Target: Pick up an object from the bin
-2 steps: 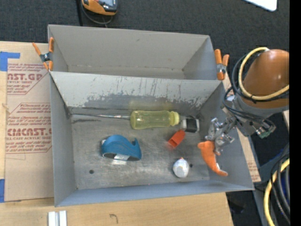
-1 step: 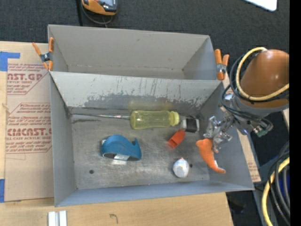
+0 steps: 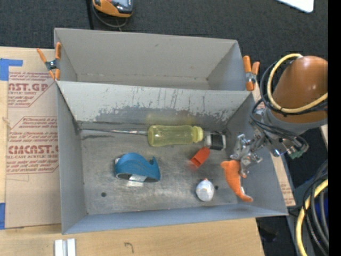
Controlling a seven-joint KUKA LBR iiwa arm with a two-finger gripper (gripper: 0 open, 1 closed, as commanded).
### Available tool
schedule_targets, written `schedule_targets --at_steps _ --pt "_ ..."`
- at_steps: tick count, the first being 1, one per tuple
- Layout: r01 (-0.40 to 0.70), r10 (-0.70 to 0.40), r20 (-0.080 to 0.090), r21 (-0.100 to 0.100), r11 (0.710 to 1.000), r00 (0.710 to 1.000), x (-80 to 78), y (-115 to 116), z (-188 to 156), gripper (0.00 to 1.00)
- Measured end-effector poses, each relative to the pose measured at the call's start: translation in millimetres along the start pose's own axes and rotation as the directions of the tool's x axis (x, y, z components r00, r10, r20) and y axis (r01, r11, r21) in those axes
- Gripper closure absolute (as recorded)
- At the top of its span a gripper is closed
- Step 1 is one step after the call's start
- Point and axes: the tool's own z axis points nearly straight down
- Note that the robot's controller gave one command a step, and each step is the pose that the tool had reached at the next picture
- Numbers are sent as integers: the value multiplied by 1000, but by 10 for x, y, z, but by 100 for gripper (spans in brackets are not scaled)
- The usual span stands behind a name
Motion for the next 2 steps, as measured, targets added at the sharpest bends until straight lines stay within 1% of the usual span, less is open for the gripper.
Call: schedule_targets --at_steps 1,2 --pt "-172 171 20 13 985 985 -36 -21 -609 100" --pt "-182 181 29 18 983 983 -55 -24 -567 100"
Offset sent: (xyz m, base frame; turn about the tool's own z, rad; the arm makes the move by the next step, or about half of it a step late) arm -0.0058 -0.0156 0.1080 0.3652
